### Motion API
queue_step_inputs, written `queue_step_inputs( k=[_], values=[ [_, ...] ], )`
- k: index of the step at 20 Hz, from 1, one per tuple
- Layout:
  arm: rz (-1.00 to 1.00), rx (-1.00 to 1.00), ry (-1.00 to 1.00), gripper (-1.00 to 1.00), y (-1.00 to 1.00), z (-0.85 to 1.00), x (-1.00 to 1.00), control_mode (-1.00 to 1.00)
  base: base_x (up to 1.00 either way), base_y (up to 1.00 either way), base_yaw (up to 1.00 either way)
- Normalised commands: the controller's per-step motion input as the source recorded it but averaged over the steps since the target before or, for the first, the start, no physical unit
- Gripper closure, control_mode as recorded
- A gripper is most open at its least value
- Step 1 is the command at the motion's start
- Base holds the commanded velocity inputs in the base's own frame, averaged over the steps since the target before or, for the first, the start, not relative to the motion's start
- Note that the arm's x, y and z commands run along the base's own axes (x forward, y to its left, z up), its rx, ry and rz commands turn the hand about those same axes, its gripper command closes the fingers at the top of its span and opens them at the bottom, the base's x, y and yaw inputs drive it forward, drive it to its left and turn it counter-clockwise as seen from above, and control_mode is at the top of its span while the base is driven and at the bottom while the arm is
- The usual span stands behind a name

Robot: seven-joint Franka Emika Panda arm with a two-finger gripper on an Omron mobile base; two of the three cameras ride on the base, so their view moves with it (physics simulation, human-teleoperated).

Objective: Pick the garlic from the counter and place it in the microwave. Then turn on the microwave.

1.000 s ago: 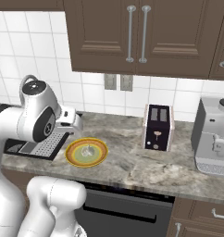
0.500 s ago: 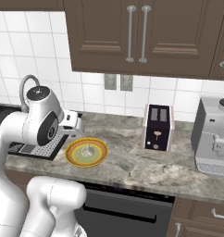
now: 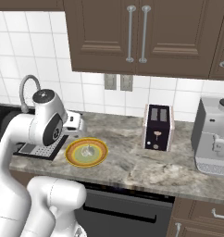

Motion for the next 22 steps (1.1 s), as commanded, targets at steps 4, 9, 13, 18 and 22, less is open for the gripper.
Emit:
queue_step_inputs(
  k=[4, 9, 13, 18, 22],
  values=[
    [0.0, 0.0, 0.0, -1.0, -0.01, -0.21, 0.15, -1.0, 0.0, 0.0, 0.0],
    [0.0, 0.0, 0.0, -1.0, -0.05, -0.24, 0.09, -1.0, 0.0, 0.0, 0.0],
    [-0.01, 0.0, 0.0, -1.0, -0.04, -0.26, 0.03, -1.0, 0.0, 0.0, 0.0],
    [-0.02, 0.0, 0.0, -1.0, -0.01, -0.25, 0.03, -1.0, 0.0, 0.0, 0.0],
    [-0.01, 0.0, 0.0, -1.0, 0.0, -0.23, 0.05, -1.0, 0.0, 0.0, 0.0]
  ],
)
